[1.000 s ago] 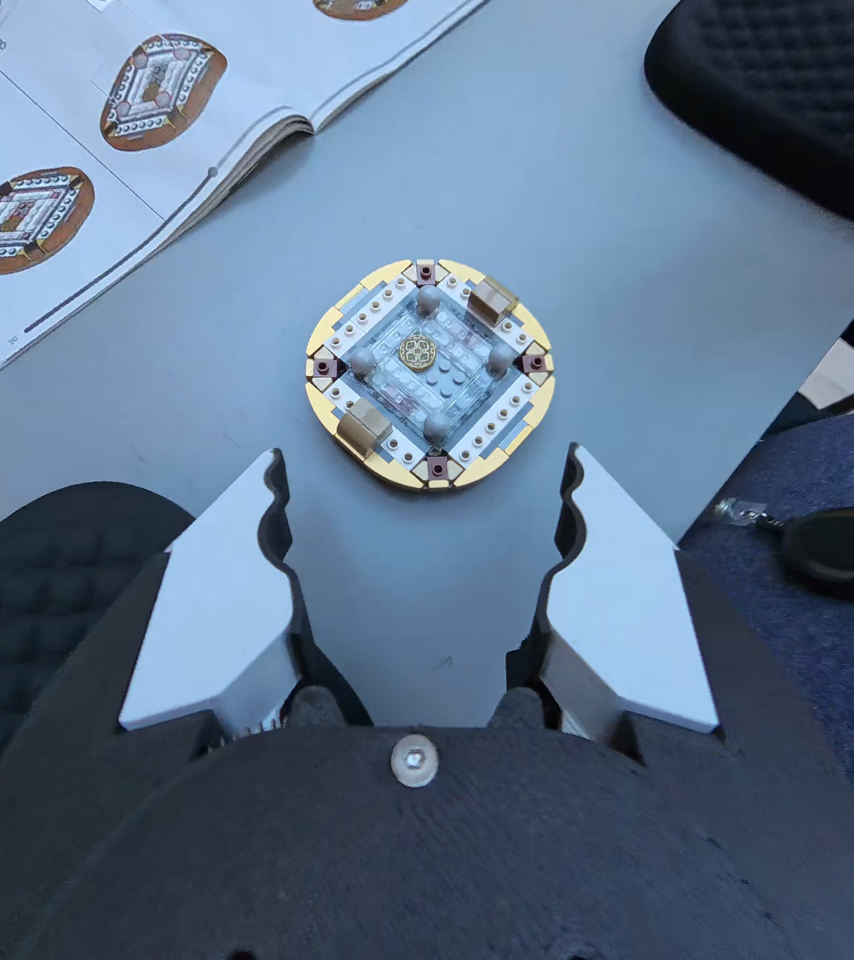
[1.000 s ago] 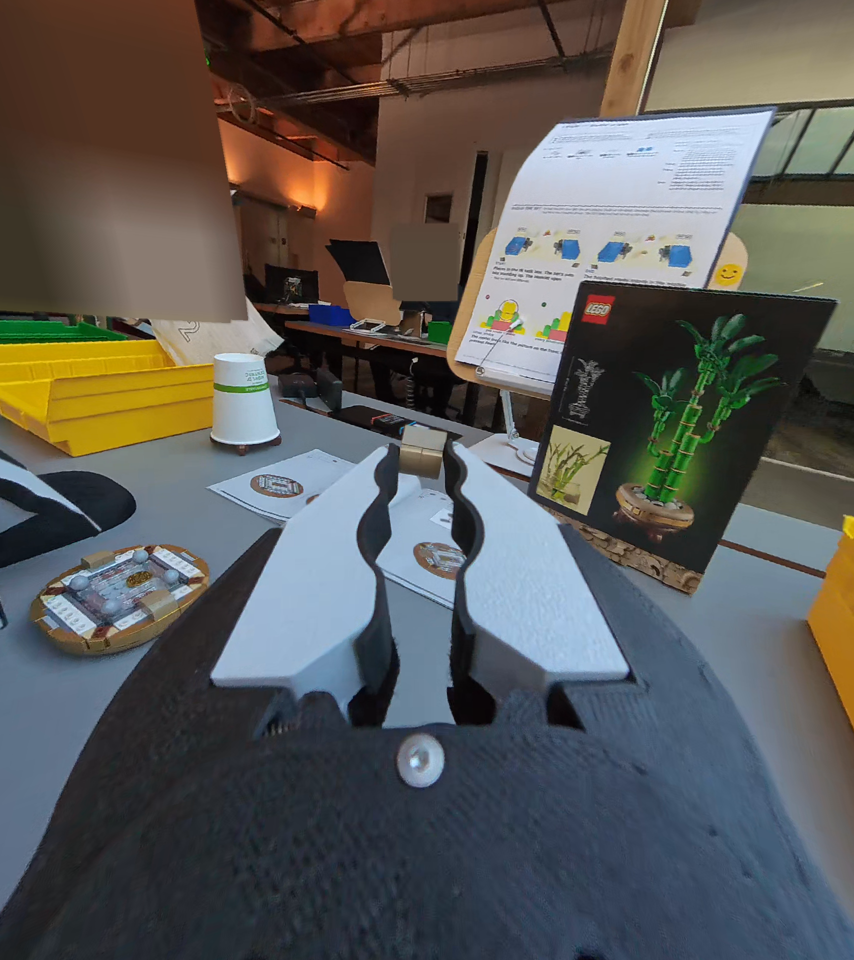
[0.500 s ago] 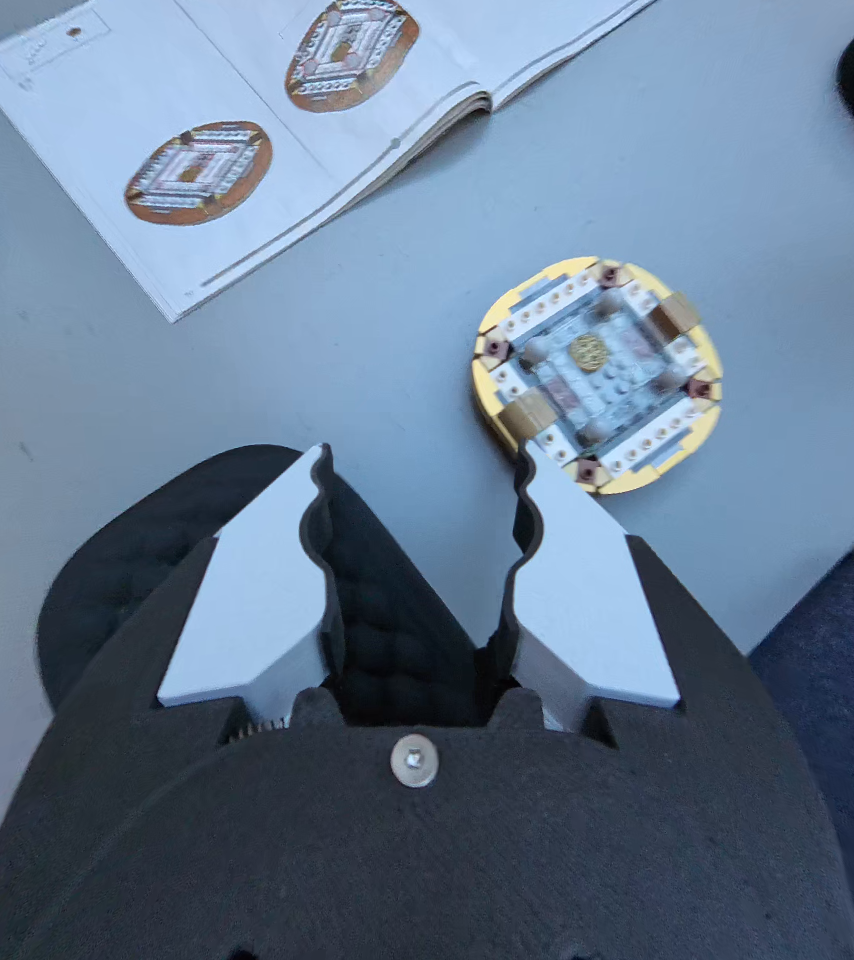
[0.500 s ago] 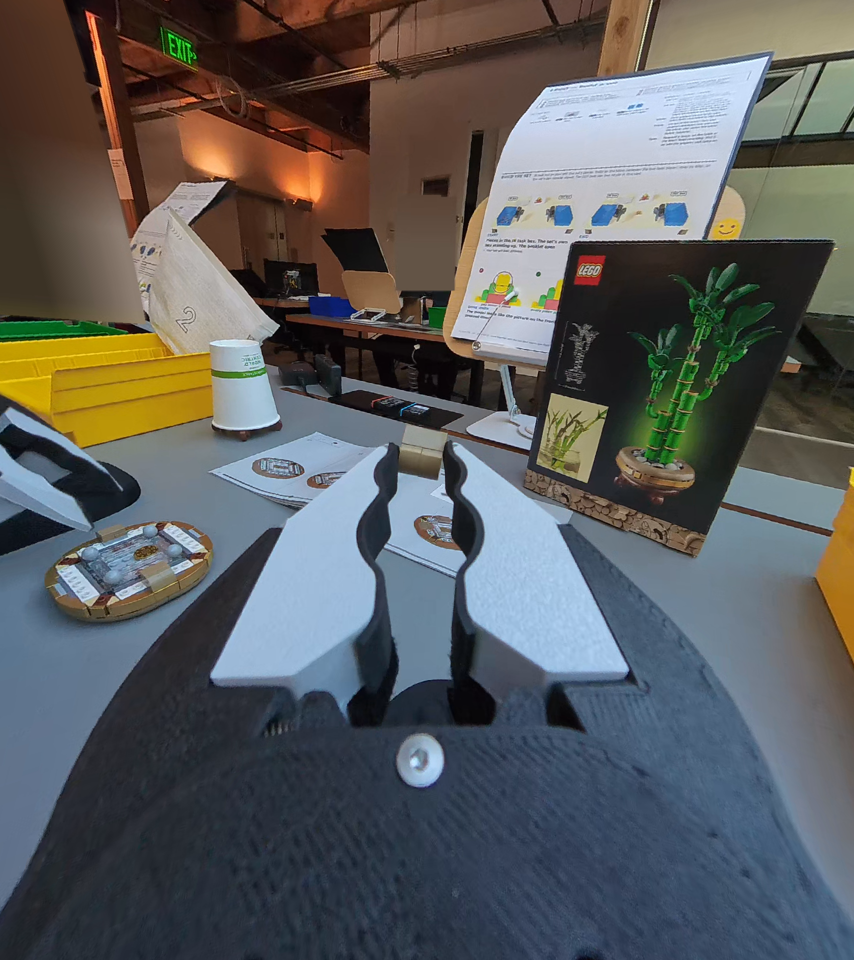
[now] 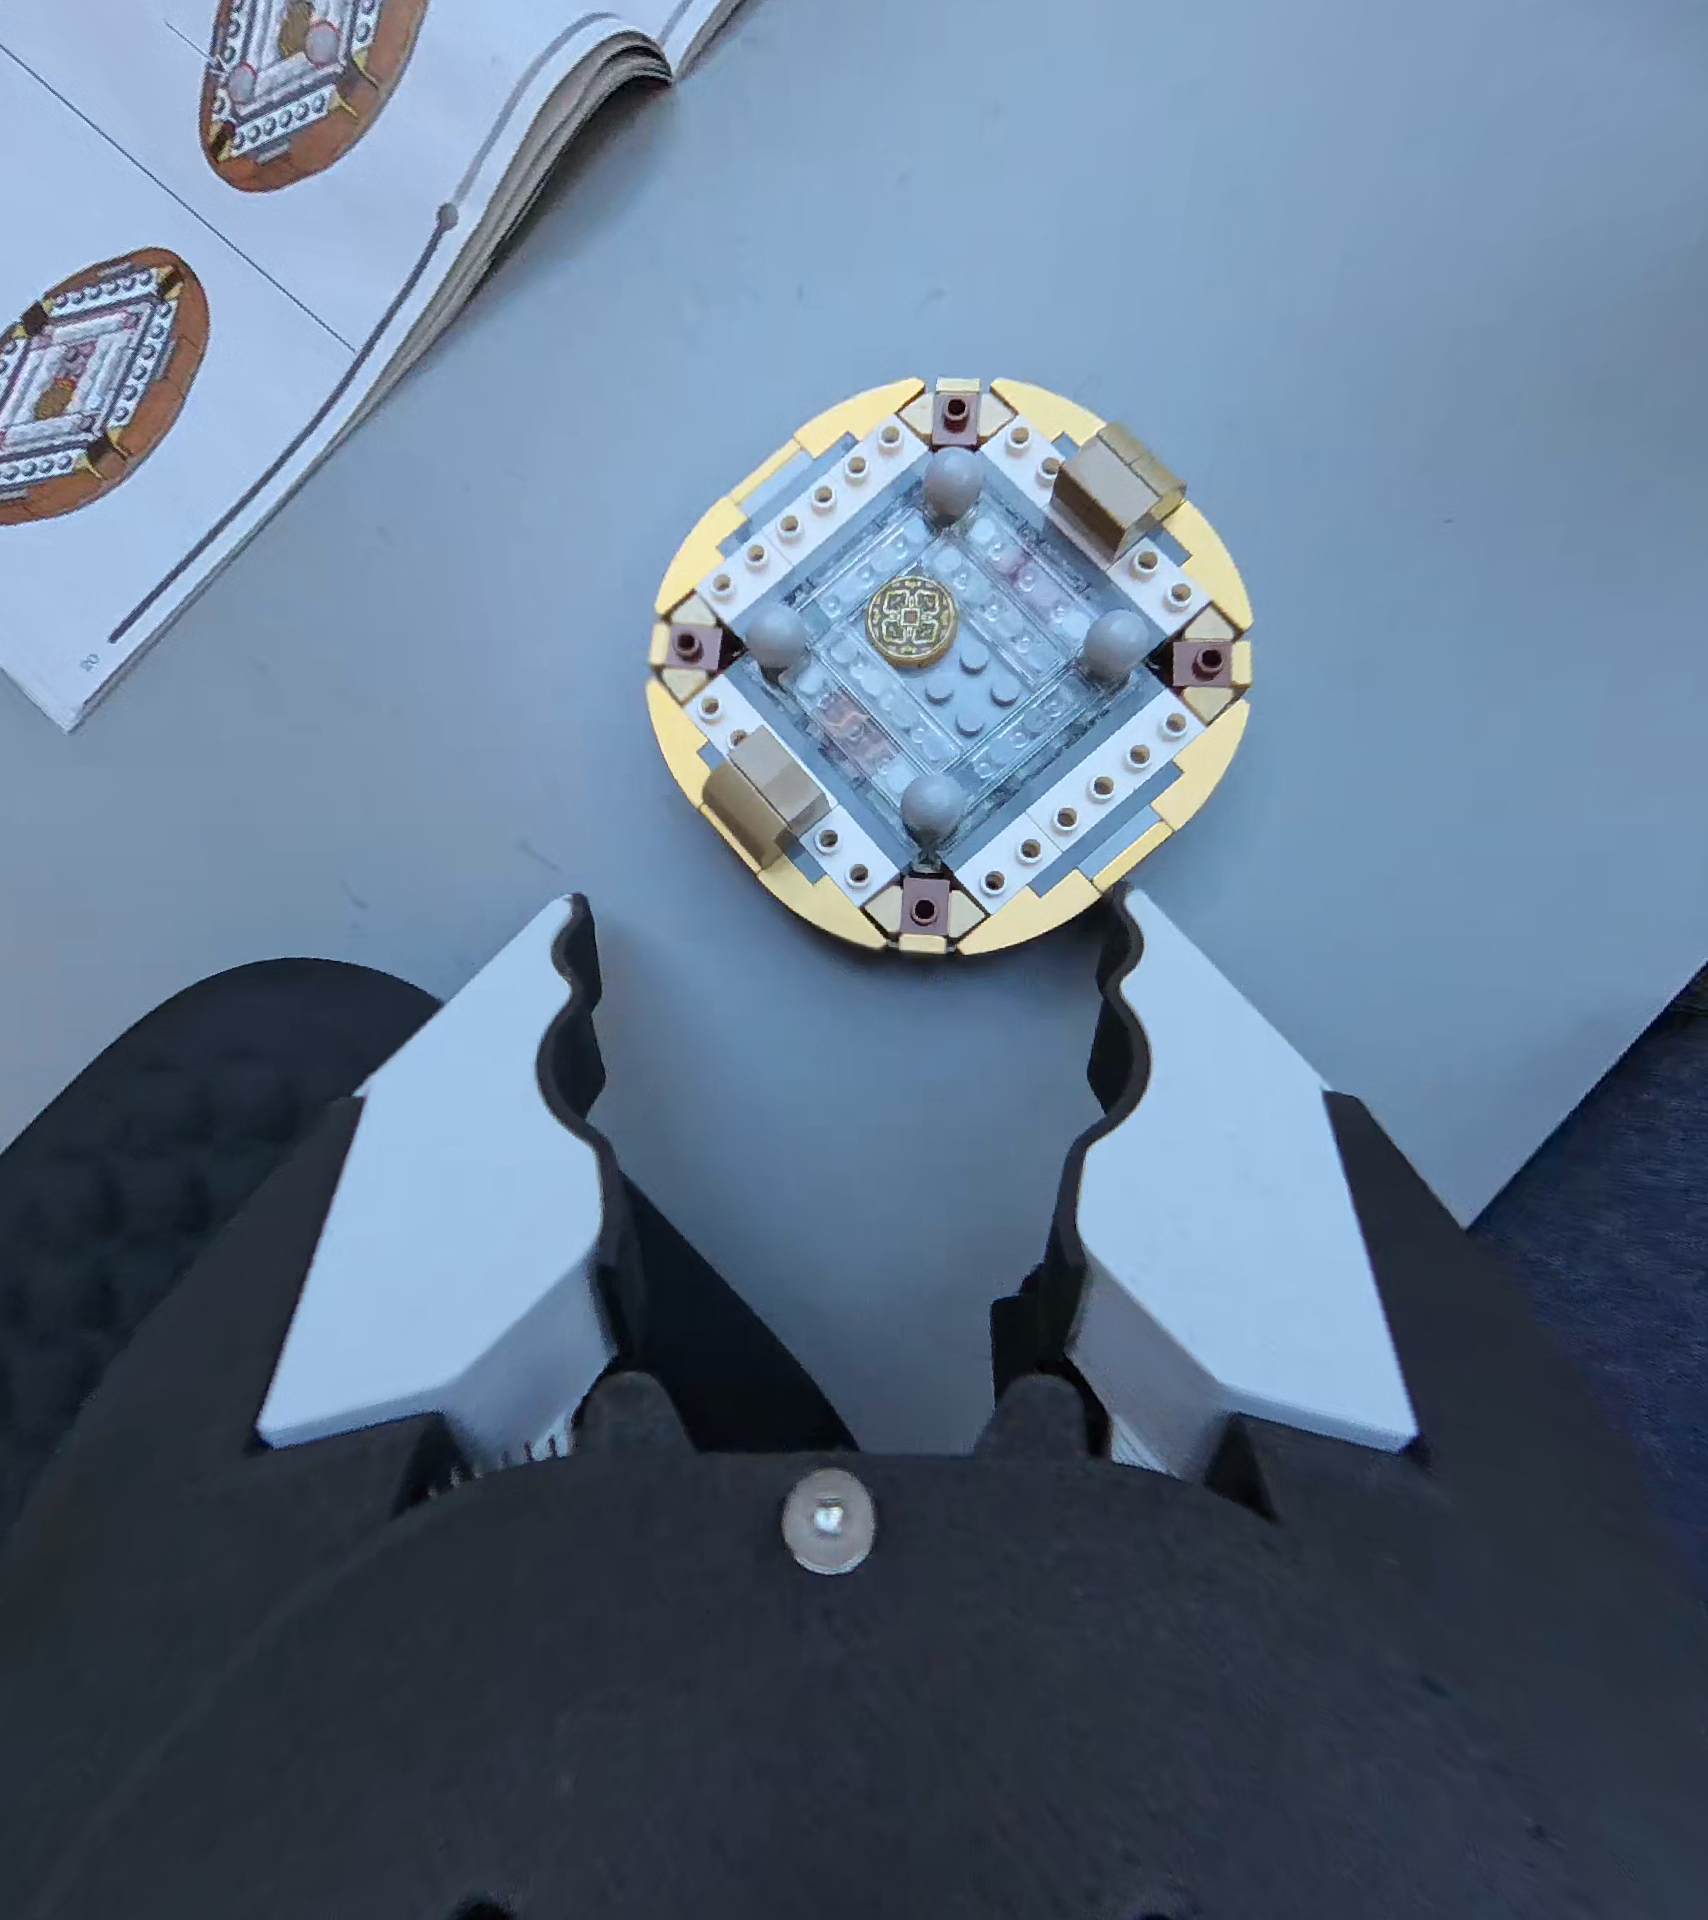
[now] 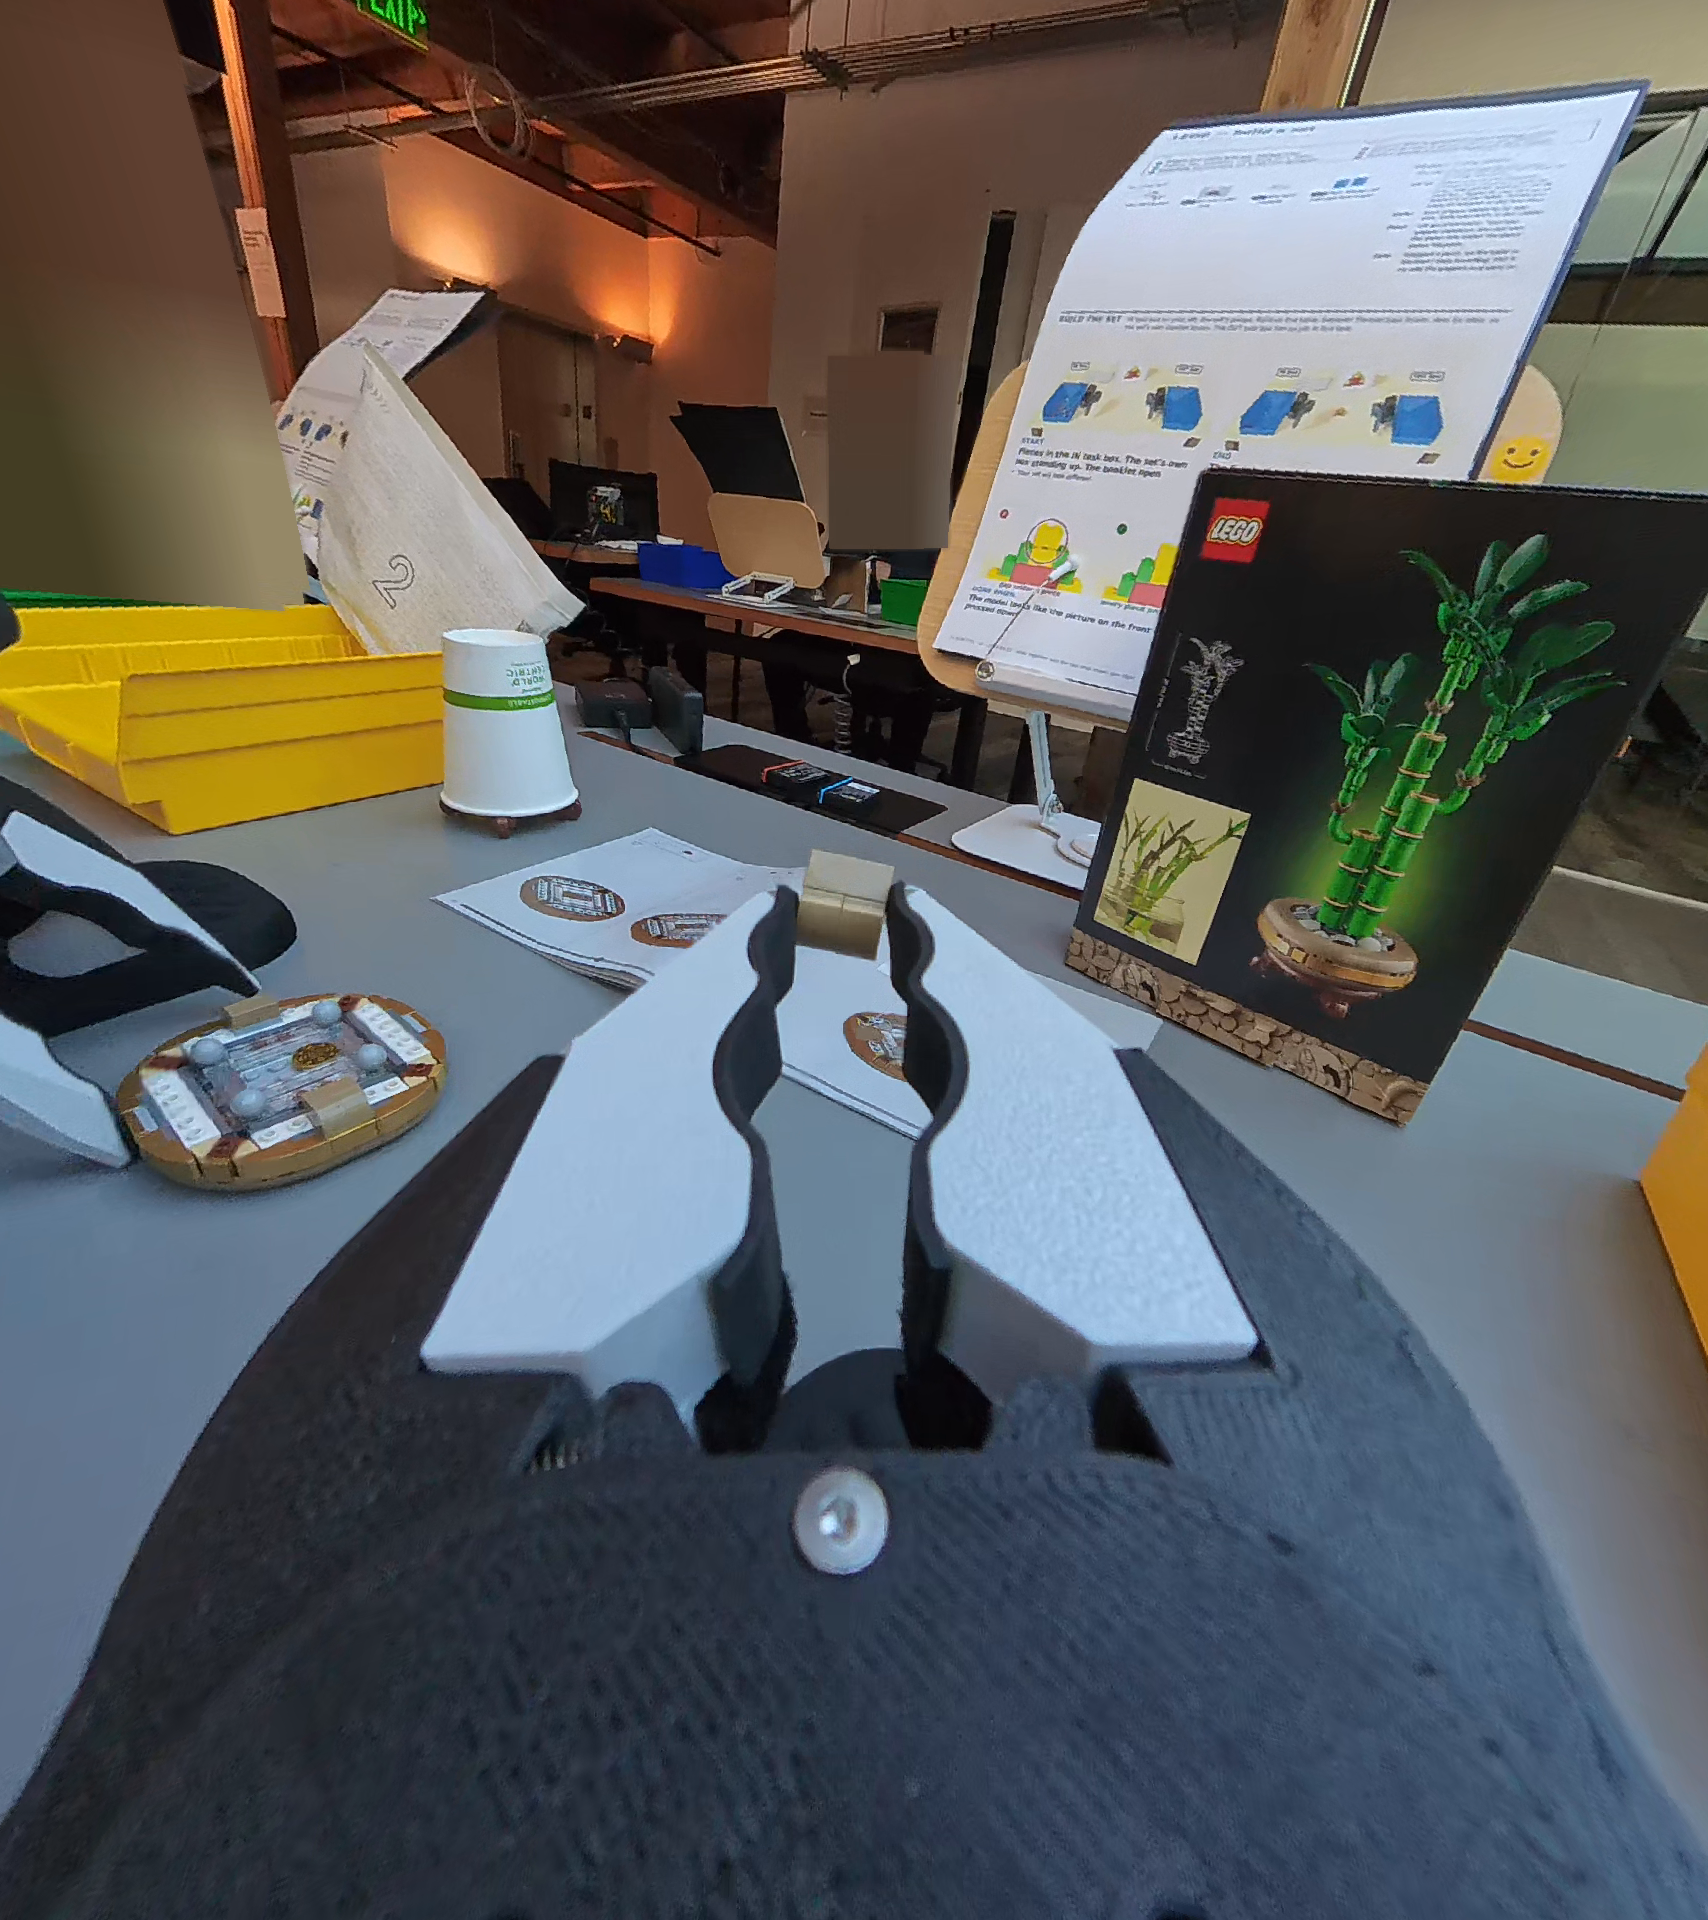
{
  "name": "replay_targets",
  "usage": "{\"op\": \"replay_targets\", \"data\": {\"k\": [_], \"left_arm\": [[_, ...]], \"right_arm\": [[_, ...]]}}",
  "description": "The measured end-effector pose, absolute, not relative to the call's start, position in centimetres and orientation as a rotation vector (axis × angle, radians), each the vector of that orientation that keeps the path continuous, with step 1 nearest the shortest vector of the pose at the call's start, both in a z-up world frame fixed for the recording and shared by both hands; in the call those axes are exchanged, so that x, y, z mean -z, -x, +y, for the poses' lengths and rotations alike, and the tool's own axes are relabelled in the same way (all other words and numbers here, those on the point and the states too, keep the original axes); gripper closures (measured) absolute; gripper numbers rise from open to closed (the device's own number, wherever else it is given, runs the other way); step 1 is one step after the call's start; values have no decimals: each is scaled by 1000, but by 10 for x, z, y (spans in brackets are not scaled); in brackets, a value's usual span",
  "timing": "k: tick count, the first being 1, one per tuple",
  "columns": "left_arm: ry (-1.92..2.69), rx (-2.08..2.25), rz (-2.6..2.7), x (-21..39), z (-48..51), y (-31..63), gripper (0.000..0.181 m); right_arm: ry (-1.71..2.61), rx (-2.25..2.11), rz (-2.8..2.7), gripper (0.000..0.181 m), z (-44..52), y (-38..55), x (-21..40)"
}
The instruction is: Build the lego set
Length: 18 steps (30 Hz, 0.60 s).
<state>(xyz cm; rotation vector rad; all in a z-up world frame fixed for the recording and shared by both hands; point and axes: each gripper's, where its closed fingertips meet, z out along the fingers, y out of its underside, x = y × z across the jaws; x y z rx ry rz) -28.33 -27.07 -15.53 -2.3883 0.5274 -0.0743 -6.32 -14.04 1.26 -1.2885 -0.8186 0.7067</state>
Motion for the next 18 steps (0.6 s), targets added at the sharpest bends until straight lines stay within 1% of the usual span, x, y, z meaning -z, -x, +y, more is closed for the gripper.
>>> {"op": "replay_targets", "data": {"k": [4,5,7,8,9,11,13,18], "left_arm": [[2391,48,474,155,-267,302,93],[2387,26,434,154,-263,310,99],[2376,-2,330,152,-256,329,120],[2363,36,291,149,-252,331,122],[2342,90,263,144,-249,330,117],[2279,248,238,132,-244,317,100],[2238,367,248,127,-242,305,92],[2240,347,382,131,-233,294,73]], "right_arm": [[1304,-699,-840,165,-141,66,-7],[1308,-706,-842,165,-141,68,-6],[1308,-720,-844,165,-142,71,-5],[1310,-726,-848,165,-142,74,-5],[1312,-729,-855,165,-142,76,-4],[1315,-725,-875,165,-144,81,-3],[1319,-712,-903,165,-146,86,0],[1332,-711,-960,165,-152,96,10]]}}
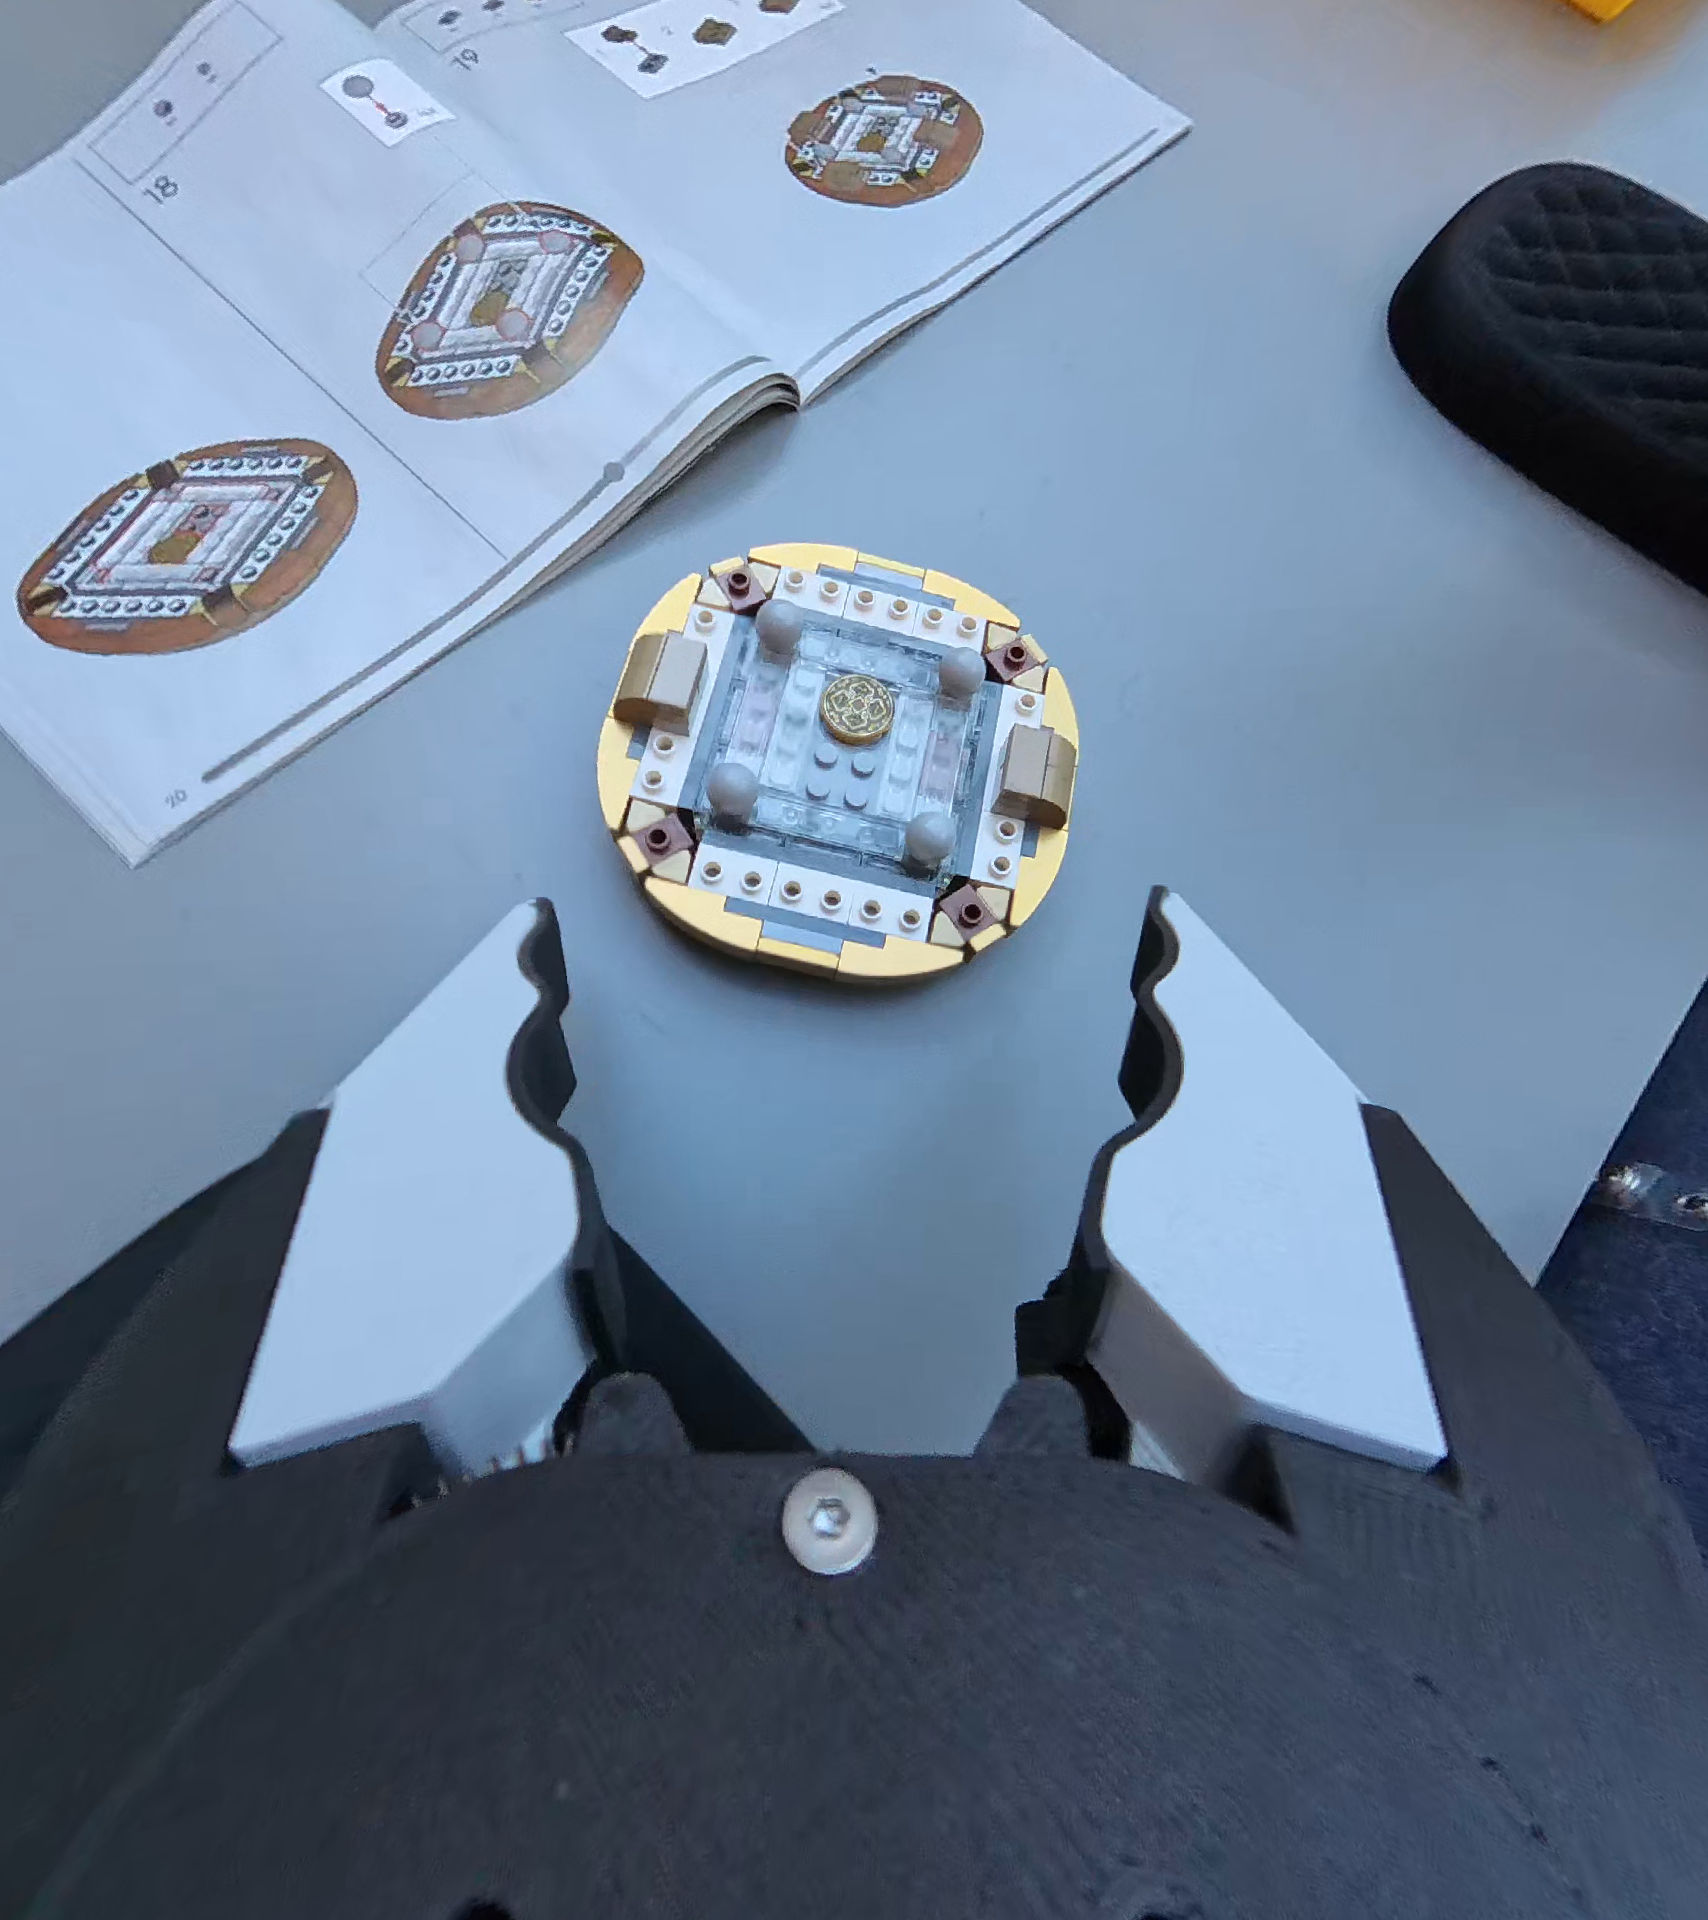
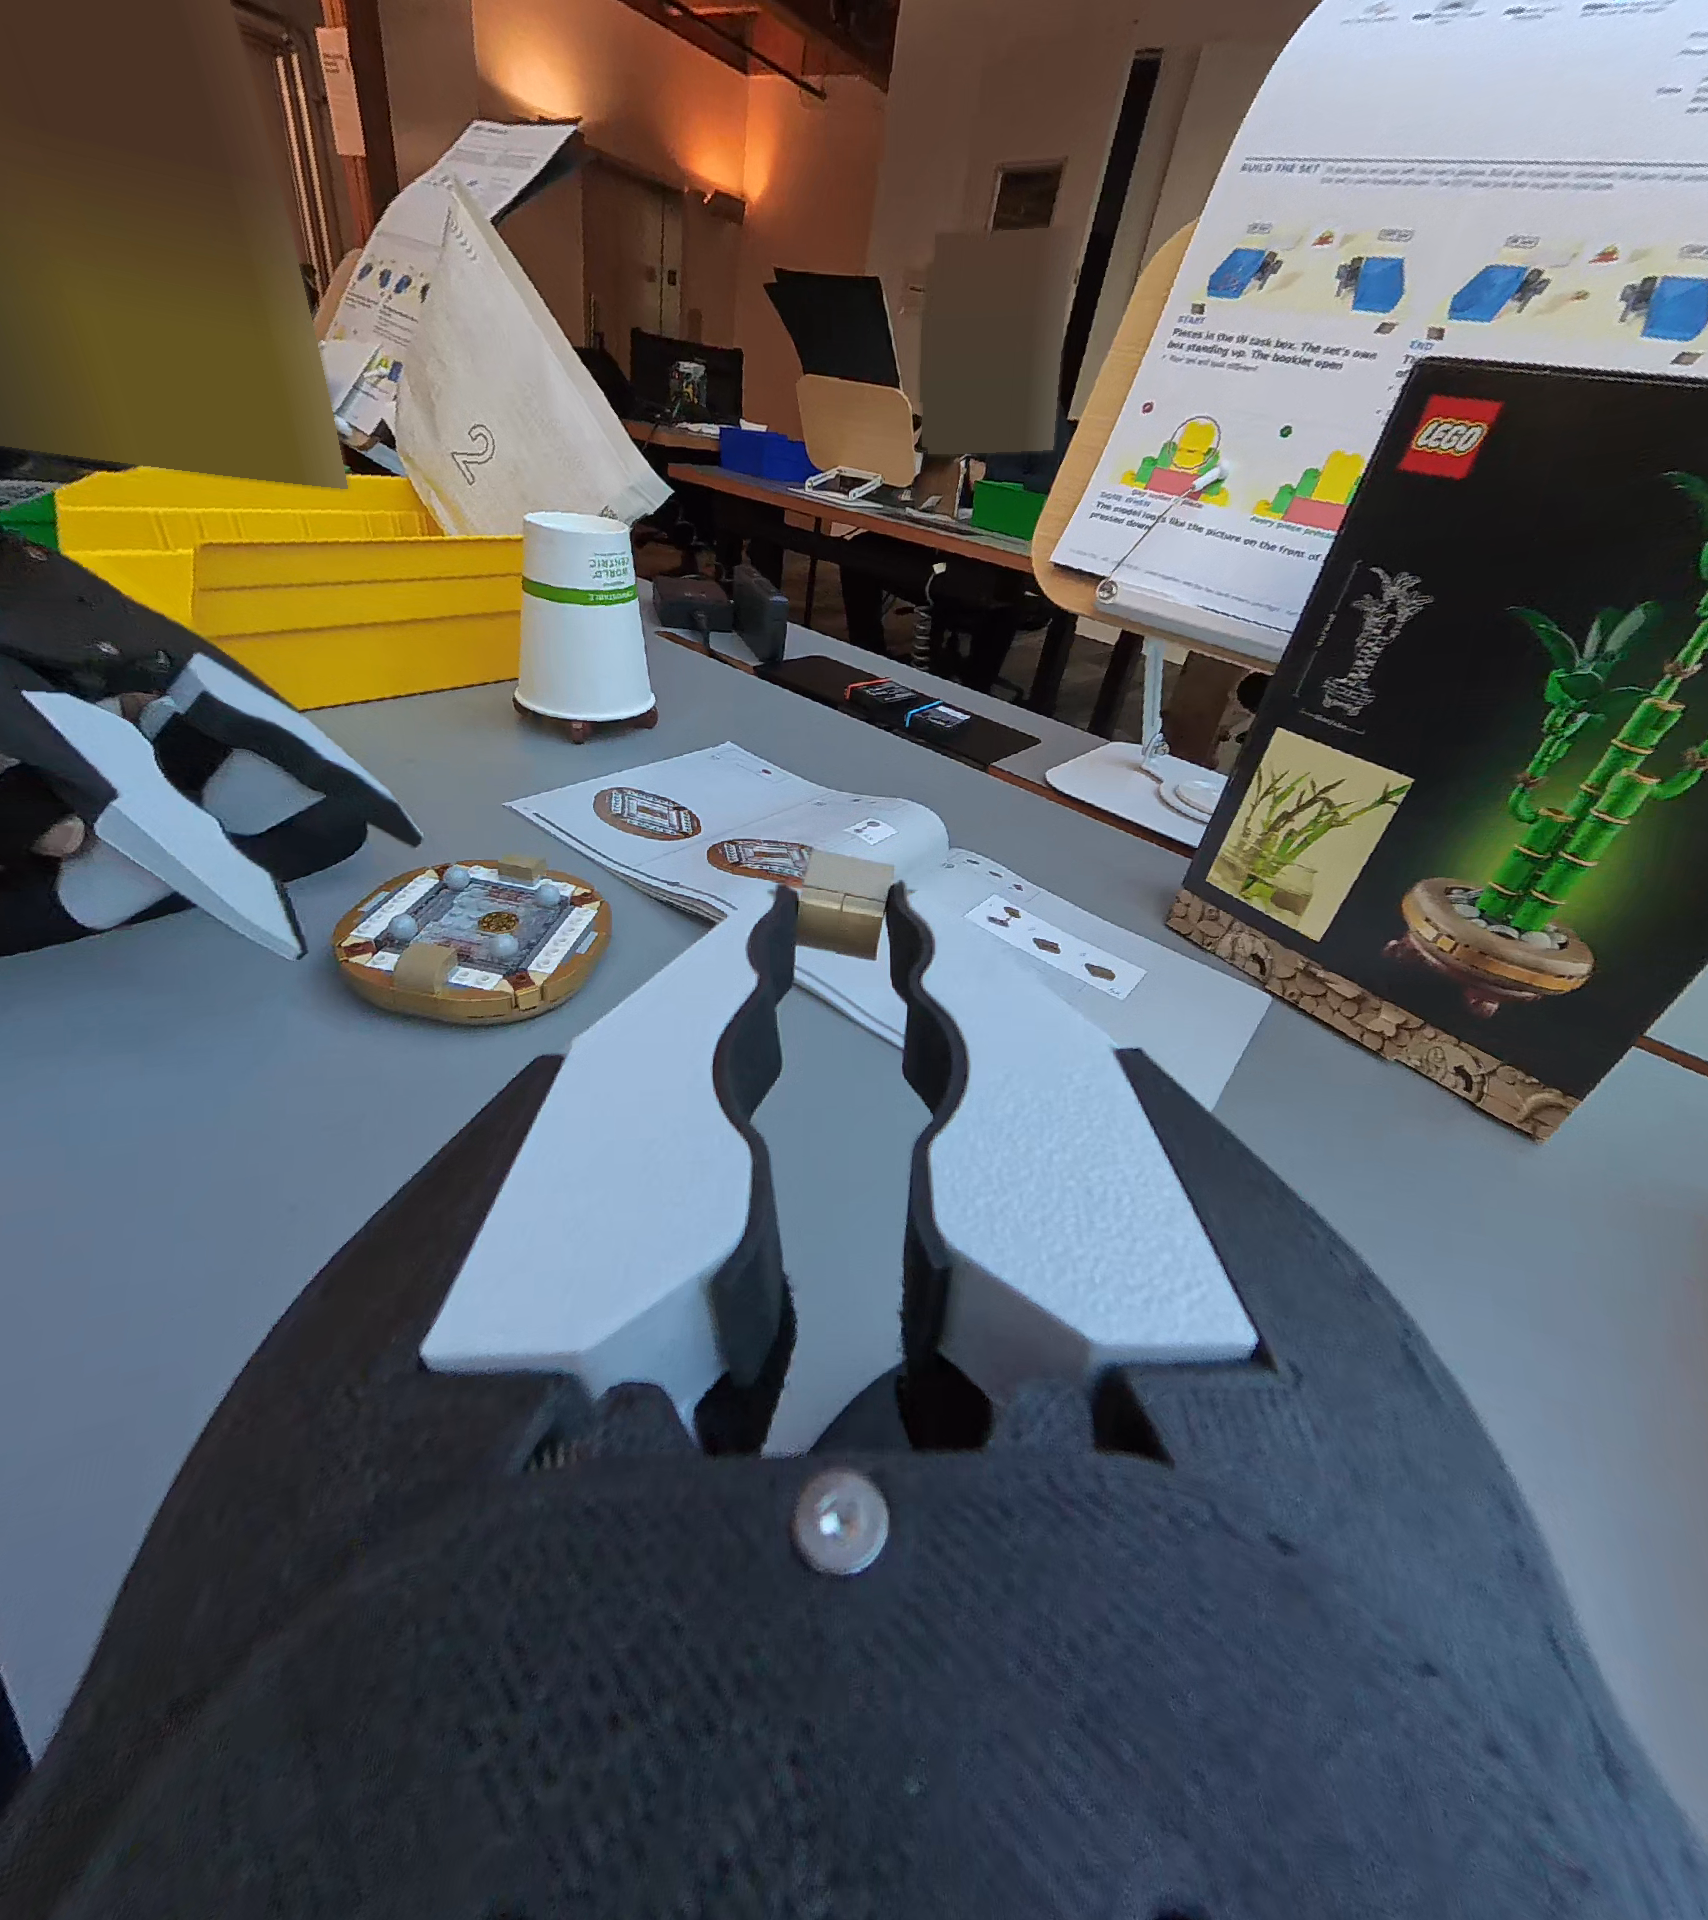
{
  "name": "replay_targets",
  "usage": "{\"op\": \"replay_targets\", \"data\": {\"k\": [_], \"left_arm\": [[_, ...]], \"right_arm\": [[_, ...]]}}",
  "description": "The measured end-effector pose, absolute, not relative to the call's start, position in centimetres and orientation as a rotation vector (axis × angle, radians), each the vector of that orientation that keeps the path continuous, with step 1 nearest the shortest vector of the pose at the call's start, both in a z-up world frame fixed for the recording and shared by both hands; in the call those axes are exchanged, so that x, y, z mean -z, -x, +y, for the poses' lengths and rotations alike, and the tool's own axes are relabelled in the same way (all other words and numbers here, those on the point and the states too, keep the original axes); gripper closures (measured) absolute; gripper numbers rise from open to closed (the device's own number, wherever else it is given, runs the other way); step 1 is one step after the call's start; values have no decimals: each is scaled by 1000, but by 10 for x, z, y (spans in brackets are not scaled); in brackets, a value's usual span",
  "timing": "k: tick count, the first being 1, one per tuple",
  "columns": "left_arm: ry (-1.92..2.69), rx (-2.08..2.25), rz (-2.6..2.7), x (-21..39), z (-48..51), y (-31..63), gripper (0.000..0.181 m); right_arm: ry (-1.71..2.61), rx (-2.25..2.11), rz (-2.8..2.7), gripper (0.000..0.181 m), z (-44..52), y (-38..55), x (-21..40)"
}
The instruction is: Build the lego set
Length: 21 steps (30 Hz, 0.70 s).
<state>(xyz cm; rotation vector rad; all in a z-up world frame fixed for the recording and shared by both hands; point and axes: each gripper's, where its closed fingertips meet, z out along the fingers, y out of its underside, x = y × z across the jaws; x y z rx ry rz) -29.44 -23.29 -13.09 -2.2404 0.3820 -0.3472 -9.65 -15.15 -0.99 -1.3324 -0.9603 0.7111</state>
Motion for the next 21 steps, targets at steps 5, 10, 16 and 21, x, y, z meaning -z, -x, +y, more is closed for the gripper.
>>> {"op": "replay_targets", "data": {"k": [5,10,16,21], "left_arm": [[2321,208,515,146,-218,292,65],[2389,175,636,158,-208,285,75],[2367,221,798,159,-215,276,75],[2285,310,1039,159,-241,256,75]], "right_arm": [[1333,-720,-983,165,-155,102,12],[1330,-713,-998,166,-157,102,11],[1342,-720,-999,166,-157,101,15],[1364,-752,-1041,165,-162,110,25]]}}
